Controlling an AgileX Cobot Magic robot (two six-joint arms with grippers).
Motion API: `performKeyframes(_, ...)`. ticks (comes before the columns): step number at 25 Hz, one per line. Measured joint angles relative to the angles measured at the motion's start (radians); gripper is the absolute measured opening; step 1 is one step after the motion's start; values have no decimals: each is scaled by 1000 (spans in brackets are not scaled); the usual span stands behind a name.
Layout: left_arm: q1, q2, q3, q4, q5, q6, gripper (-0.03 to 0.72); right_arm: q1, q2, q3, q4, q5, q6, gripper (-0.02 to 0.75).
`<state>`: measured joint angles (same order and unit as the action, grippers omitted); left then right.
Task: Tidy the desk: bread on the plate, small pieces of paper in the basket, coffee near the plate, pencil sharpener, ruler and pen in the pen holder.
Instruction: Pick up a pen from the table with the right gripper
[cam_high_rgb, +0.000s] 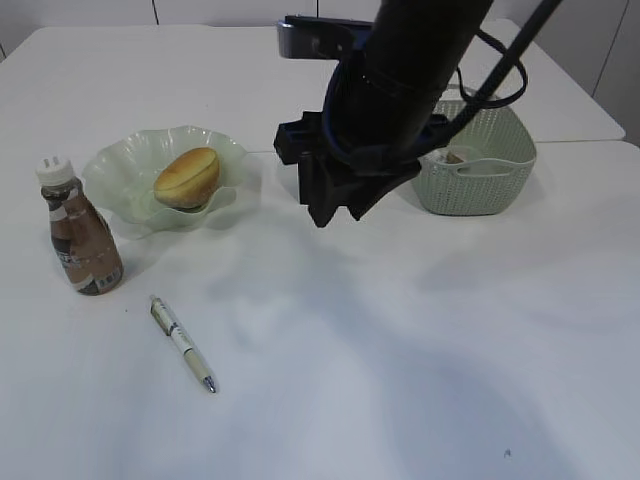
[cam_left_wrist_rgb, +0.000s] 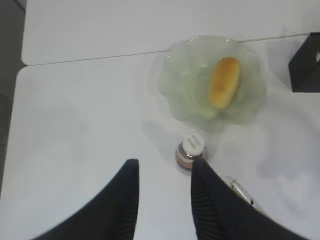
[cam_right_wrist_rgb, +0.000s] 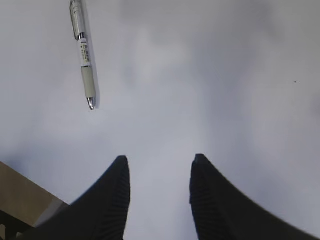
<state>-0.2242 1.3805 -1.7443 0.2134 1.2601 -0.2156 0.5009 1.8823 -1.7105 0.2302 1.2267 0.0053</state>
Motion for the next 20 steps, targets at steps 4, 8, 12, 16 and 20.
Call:
performKeyframes(4, 113, -23, 0, -12, 2, 19, 244, 0, 14, -2, 17, 0, 2, 333)
performKeyframes(8, 223, -26, 0, -76, 4, 85, 244, 28, 48, -5, 27, 0, 2, 333)
performKeyframes(12, 269, -27, 54, -92, 4, 121, 244, 84, 81, -15, 27, 0, 4, 333)
performKeyframes(16, 272, -27, 191, -92, 4, 141, 244, 128, 112, -55, 27, 0, 4, 333)
performKeyframes(20, 272, -47, 320, -87, -94, 149, 244, 149, 147, -103, 23, 0, 4, 333)
